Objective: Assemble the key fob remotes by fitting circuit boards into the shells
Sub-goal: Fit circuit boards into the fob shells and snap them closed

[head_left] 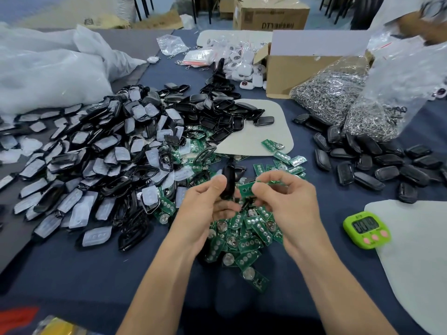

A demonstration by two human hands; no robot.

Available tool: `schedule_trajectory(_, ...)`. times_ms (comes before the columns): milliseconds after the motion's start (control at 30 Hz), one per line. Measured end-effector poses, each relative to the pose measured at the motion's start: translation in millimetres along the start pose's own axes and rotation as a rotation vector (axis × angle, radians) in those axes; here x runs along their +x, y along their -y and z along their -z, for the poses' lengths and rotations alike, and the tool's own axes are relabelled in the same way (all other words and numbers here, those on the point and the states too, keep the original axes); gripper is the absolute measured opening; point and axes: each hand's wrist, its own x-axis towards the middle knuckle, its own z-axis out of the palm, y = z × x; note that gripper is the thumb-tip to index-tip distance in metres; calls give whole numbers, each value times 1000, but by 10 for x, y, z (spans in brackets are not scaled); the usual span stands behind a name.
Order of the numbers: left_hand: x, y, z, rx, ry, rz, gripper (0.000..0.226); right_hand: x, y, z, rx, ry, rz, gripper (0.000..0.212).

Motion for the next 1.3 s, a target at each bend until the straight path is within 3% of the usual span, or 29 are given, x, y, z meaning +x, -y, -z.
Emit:
schedule_trajectory(167, -14, -5, -4, 90, 93, 39, 45, 40, 162, 43, -276, 195, 179, 20)
schedule_trajectory(333, -47, -4, -108, 59, 101, 54, 46, 24, 136, -4, -461, 134, 195, 23)
schedule_trajectory(767, -3, 28, -110, 91, 56, 84, 47, 8, 33, 0, -406, -96, 233, 23)
schedule_trajectory(1067, -8, 63, -161, 103, 31, 84, 47, 82, -50, 90, -333, -33, 194, 27)
schedule_trajectory(1300, 6, 88, -154, 106, 37, 73, 49, 41, -92, 36, -401, -98, 215, 25)
